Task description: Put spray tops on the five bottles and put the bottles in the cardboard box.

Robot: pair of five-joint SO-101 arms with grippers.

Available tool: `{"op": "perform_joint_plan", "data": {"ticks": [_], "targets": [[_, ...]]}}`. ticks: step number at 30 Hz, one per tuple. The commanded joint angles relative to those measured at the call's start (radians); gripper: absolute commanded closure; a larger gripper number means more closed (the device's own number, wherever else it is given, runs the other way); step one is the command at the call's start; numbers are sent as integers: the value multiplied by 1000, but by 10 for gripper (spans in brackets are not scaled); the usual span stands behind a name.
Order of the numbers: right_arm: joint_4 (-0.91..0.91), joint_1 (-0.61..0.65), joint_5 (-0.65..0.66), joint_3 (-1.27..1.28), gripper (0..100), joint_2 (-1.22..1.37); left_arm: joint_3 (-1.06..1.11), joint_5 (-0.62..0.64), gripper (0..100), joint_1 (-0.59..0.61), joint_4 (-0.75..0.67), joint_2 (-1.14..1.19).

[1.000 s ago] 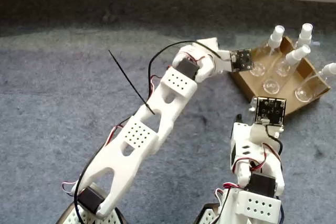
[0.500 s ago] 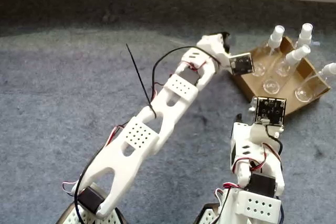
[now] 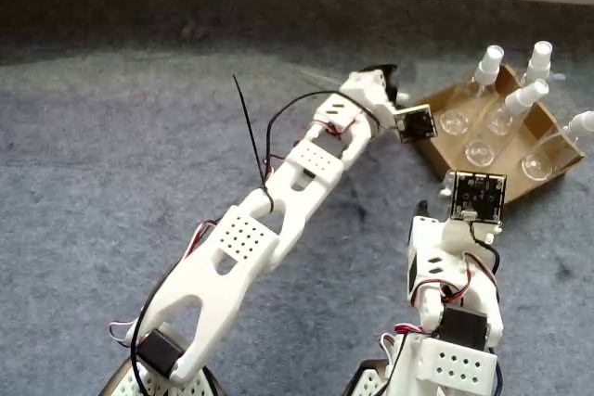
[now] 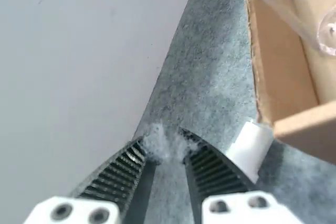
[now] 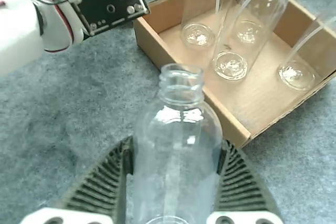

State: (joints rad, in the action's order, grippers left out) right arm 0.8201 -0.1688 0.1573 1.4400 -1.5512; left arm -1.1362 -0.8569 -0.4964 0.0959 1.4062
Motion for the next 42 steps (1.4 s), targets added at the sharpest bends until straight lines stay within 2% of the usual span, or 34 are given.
{"op": "perform_joint_plan", "data": {"ticks": [1, 6, 9, 14, 18, 27, 31, 42], "targets": [[-27, -13, -2, -4, 921, -4, -7, -6, 994, 19, -21, -25], [-27, -13, -2, -4, 921, -4, -1, -5, 994, 25, 0, -25], [-27, -13, -2, -4, 921, -4, -10, -5, 994, 25, 95, -31], [-28, -15, -2, -4, 921, -4, -10, -6, 994, 22, 167, -33], [-28, -50, -2, -13, 921, -4, -10, -8, 994, 22, 167, -33], [-31, -226, -8, -28, 921, -4, -19, -8, 994, 30, 166, -35], [-31, -237, -8, -54, 921, -4, -94, -6, 994, 19, 169, -25], [-31, -237, -2, -51, 921, -4, -96, -5, 995, -41, 173, -25]]}}
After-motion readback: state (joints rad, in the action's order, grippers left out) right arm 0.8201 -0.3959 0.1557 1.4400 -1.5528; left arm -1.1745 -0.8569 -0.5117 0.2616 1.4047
